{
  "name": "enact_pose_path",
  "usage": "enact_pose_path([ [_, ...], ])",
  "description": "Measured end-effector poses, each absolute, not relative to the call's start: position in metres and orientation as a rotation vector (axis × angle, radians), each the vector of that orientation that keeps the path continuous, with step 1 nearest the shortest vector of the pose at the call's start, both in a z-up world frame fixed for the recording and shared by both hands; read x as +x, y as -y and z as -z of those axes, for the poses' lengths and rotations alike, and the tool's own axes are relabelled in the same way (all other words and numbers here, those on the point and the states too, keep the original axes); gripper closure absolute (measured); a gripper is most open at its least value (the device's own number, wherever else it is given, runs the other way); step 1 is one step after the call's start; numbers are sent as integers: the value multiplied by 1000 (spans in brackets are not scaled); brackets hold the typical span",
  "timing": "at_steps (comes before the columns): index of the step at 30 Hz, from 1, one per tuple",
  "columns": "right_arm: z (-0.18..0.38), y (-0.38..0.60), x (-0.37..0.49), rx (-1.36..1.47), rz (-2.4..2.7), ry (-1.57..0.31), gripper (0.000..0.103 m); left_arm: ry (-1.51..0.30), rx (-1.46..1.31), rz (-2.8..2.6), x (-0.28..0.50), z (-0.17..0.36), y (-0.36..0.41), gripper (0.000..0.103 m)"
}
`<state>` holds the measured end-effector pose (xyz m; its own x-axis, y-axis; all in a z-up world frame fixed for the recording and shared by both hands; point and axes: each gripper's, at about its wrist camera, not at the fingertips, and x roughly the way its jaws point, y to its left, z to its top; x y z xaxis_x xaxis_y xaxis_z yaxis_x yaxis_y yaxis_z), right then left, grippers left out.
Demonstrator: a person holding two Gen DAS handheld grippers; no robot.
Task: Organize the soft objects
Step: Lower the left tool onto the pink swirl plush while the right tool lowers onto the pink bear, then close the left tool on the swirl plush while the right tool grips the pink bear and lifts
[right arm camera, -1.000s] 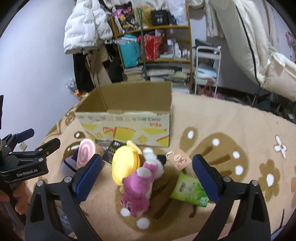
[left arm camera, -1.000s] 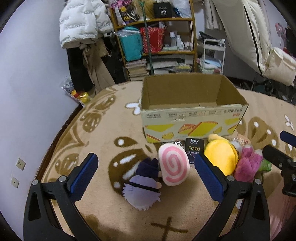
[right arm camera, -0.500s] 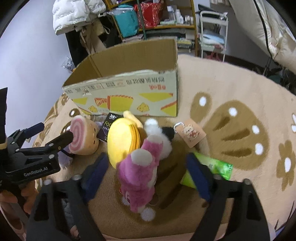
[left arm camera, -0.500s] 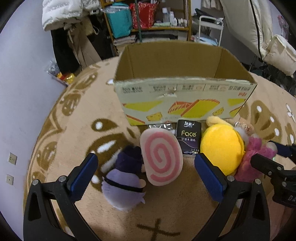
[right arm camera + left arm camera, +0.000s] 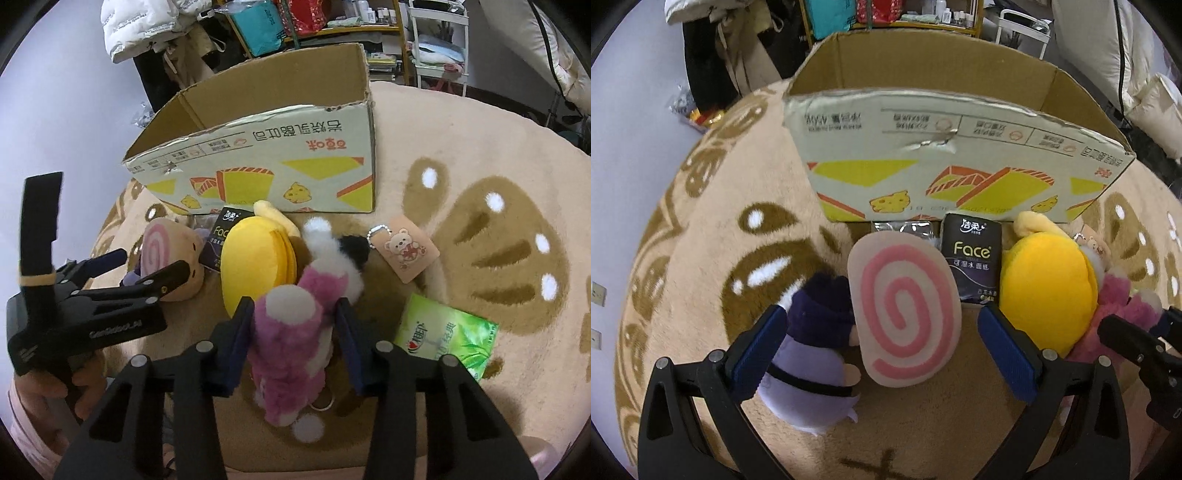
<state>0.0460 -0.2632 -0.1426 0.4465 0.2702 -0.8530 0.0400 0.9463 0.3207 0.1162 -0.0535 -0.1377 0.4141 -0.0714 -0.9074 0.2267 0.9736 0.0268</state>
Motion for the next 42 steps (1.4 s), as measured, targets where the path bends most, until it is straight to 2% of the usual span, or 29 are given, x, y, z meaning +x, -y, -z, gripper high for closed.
enact_pose_path([
  [3,143,262,47,322,-146,-1102,59,-1138,150,186,116,139,53,8],
  [8,142,261,45,319,-147,-1098,59,-1135,160,200,114,140,55,23],
  [11,140,262,45,315,-138,-1094,59,-1127,130,226,112,136,53,44],
  [12,140,262,44,315,-137,-1091,59,-1129,109,244,111,134,53,54],
  [16,138,264,41,312,-133,-1082,63,-1116,87,256,105,127,53,64],
  [20,133,261,38,277,-115,-1060,72,-1082,59,245,100,119,47,67],
  [28,113,257,27,249,-129,-956,74,-977,49,206,83,93,36,68],
  [42,55,254,-8,194,-74,-608,74,-676,82,166,28,27,28,68],
])
